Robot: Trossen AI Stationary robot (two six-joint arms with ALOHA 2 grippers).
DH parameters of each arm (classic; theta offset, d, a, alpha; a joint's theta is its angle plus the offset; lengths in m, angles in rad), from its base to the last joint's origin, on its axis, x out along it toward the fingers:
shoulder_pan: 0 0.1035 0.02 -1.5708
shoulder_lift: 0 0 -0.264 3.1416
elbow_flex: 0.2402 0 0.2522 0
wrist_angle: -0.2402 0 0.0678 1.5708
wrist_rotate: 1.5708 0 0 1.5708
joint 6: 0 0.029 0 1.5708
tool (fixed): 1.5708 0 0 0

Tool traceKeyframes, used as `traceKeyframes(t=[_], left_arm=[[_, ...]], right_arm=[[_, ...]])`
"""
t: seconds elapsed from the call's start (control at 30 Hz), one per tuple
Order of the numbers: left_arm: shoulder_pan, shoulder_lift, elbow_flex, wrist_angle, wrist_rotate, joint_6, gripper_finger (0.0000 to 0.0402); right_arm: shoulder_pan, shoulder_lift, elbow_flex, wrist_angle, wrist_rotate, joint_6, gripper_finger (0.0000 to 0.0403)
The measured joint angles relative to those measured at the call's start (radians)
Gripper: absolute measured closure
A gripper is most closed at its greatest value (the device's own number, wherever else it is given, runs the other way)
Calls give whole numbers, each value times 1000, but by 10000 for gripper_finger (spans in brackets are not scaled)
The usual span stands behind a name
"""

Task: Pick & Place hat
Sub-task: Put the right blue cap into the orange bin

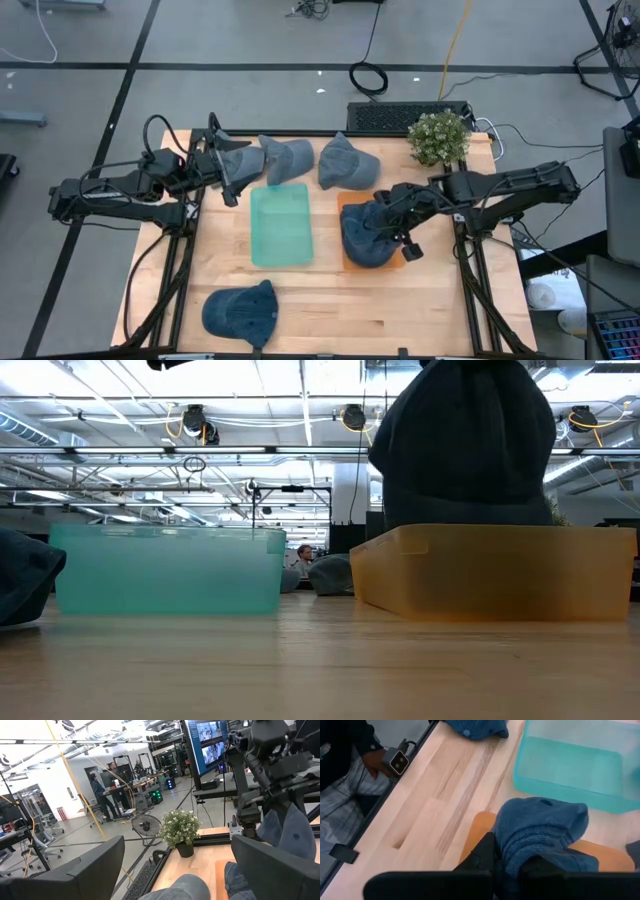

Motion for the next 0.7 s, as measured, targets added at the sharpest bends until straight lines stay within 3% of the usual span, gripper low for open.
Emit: traceKeyframes(t=[0.5,0.7], left_arm=[[0,0,0,0,0,0,25],[0,0,0,0,0,0,25]], right_arm=[[0,-1,-78,74,6,8,396],[0,-1,-98,158,11,50,375]])
